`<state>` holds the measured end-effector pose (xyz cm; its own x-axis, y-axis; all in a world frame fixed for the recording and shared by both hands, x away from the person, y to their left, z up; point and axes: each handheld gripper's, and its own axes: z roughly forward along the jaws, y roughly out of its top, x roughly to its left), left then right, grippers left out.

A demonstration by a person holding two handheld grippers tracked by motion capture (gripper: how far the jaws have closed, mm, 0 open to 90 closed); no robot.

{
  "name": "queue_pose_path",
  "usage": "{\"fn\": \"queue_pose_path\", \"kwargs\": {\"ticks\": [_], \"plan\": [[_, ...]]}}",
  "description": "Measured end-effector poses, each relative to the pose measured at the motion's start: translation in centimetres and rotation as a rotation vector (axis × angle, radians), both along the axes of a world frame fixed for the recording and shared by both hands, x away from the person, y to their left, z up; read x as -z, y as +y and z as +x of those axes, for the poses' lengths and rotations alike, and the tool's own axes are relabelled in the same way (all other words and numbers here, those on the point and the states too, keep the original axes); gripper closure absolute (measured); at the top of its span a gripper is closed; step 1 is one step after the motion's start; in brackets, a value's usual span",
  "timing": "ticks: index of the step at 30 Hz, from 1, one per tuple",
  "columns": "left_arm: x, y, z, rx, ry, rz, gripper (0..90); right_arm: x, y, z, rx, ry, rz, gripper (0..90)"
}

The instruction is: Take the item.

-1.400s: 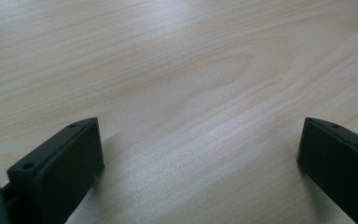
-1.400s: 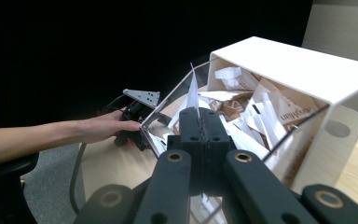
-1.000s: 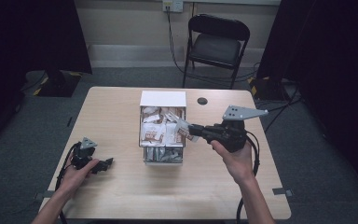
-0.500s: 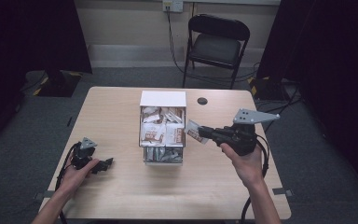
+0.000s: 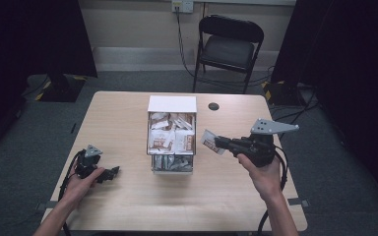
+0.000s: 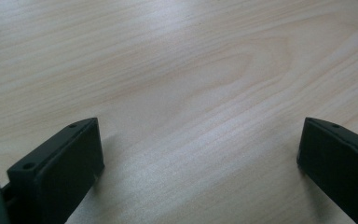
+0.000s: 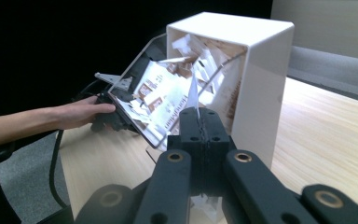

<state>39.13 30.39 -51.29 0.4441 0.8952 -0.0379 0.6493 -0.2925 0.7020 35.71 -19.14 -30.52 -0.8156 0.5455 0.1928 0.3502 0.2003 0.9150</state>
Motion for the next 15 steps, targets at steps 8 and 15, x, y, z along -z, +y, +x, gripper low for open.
{"fn": "queue_pose_path", "kwargs": {"ticks": [8,15], "plan": [[0.0,0.0,0.0,0.000,0.000,0.000,0.0,0.9,-0.8,0.3,0.024,0.020,-0.004,90.0],[0.0,0.0,0.0,0.000,0.000,0.000,0.0,2.2,-1.5,1.0,0.043,0.047,-0.009,90.0]]}}
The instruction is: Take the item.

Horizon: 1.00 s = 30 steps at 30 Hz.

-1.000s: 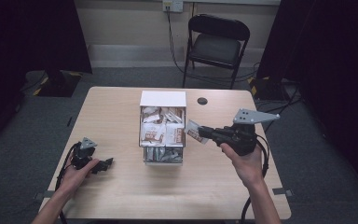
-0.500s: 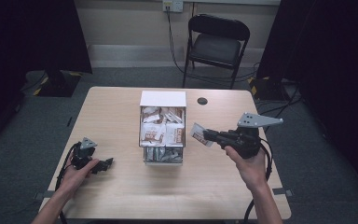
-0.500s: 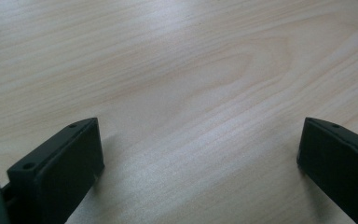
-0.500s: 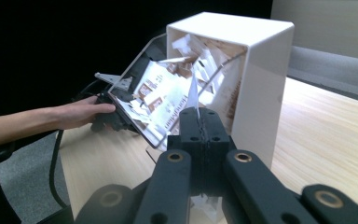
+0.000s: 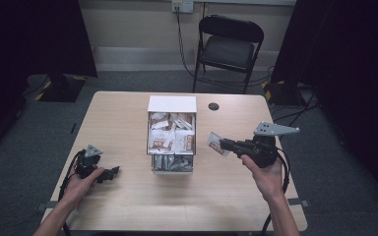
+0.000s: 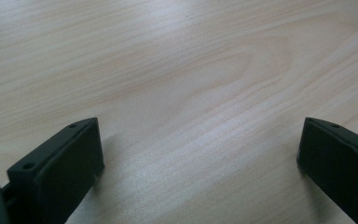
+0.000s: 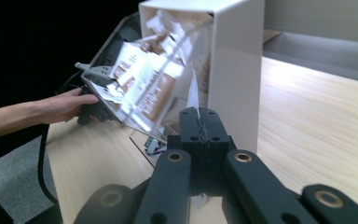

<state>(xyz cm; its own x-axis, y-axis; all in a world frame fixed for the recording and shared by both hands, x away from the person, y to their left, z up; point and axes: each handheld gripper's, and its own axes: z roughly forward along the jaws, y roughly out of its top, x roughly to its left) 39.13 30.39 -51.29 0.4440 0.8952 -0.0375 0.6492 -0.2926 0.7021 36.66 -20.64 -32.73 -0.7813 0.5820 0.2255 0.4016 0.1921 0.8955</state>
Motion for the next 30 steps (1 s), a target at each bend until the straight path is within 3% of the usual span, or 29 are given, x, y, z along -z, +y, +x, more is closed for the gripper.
{"fn": "queue_pose_path", "kwargs": {"ticks": [10,30], "plan": [[0.0,0.0,0.0,0.000,0.000,0.000,0.0,1.7,-0.7,0.9,0.025,0.044,-0.013,90.0],[0.0,0.0,0.0,0.000,0.000,0.000,0.0,4.0,-0.1,2.0,0.034,0.081,-0.068,90.0]]}}
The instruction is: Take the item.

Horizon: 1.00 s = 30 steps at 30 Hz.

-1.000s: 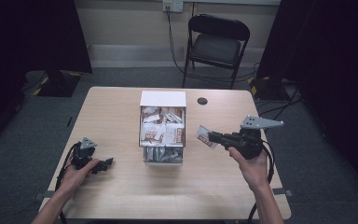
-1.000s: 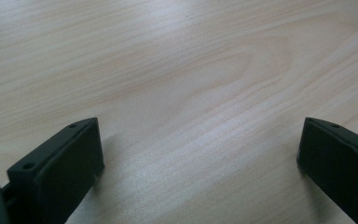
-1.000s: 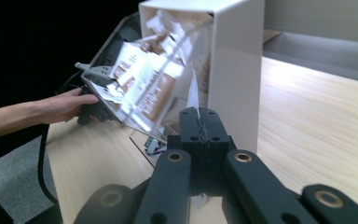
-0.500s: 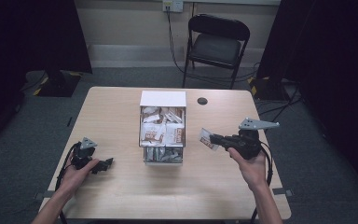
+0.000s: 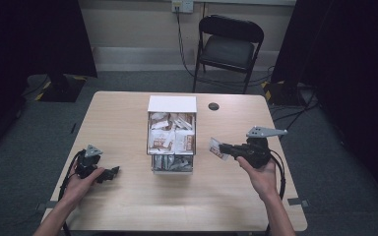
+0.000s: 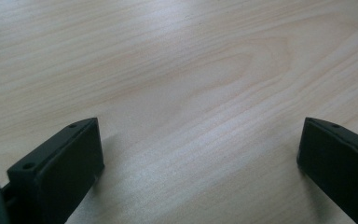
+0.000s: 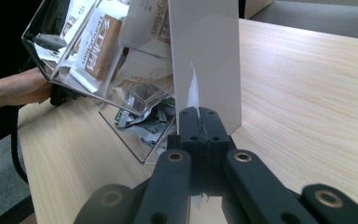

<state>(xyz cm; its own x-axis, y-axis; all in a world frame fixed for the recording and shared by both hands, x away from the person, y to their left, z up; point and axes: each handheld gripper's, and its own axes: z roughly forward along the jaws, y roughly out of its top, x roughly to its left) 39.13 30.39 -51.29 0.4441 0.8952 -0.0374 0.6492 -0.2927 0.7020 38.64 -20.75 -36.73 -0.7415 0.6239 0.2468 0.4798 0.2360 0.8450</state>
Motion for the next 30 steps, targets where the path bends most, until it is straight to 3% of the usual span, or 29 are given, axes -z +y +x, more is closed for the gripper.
{"fn": "queue_pose_path", "kwargs": {"ticks": [9,30], "plan": [[0.0,0.0,0.0,-0.003,-0.001,-0.004,0.0,1.1,0.2,0.5,0.003,0.023,-0.015,90.0],[0.0,0.0,0.0,0.000,0.000,0.000,0.0,6.4,0.1,2.7,0.036,0.116,-0.089,90.0]]}}
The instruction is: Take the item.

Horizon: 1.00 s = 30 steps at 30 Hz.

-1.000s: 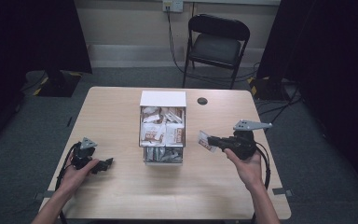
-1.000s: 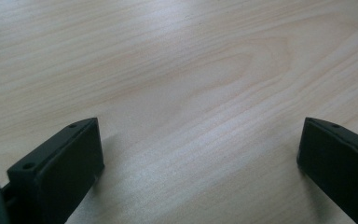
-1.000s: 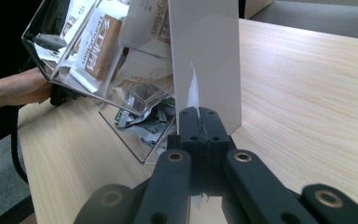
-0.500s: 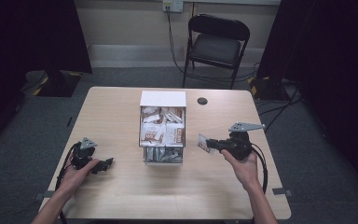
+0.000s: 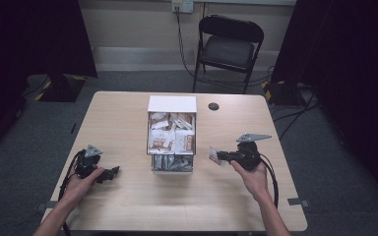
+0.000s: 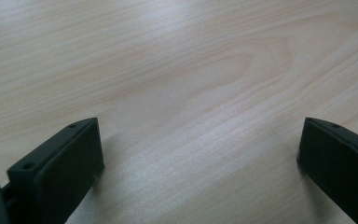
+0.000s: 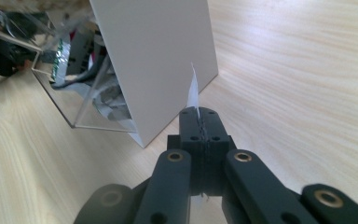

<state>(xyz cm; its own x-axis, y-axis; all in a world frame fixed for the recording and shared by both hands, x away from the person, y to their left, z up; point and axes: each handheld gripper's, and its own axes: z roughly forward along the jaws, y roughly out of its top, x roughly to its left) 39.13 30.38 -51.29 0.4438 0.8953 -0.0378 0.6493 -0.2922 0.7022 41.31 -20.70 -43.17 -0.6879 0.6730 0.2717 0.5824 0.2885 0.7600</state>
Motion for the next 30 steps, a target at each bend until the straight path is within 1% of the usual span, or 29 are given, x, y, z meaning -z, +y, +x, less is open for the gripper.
{"fn": "queue_pose_path", "kwargs": {"ticks": [2,5,6,9,12,15,17,19,20,22,30], "plan": [[0.0,0.0,0.0,0.000,0.000,0.000,0.0,0.6,0.3,0.1,-0.004,0.013,-0.009,90.0],[0.0,0.0,0.0,0.000,0.000,0.001,0.0,0.9,0.4,0.2,-0.009,0.016,-0.017,90.0],[0.0,0.0,0.0,0.000,0.000,0.000,0.0,1.2,0.5,0.3,-0.008,0.023,-0.024,90.0],[0.0,0.0,0.0,0.000,0.000,0.000,0.0,1.6,0.6,0.5,-0.006,0.028,-0.029,90.0],[0.0,0.0,0.0,-0.003,-0.001,-0.004,0.0,2.3,0.9,0.7,-0.009,0.043,-0.044,90.0],[0.0,0.0,0.0,0.000,0.000,0.000,0.0,2.6,1.2,0.7,-0.013,0.050,-0.051,90.0],[0.0,0.0,0.0,0.000,0.000,0.001,0.0,2.8,1.3,0.8,-0.015,0.048,-0.056,90.0],[0.0,0.0,0.0,0.000,0.000,0.000,0.0,3.2,1.4,1.0,-0.017,0.057,-0.064,90.0],[0.0,0.0,0.0,-0.003,-0.001,-0.004,0.0,3.2,1.4,1.0,-0.017,0.057,-0.064,90.0],[0.0,0.0,0.0,0.000,0.000,0.000,0.0,3.8,1.4,1.2,-0.012,0.067,-0.066,90.0],[0.0,0.0,0.0,0.000,0.000,0.000,0.0,4.5,1.6,1.5,-0.006,0.075,-0.082,89.9]]}}
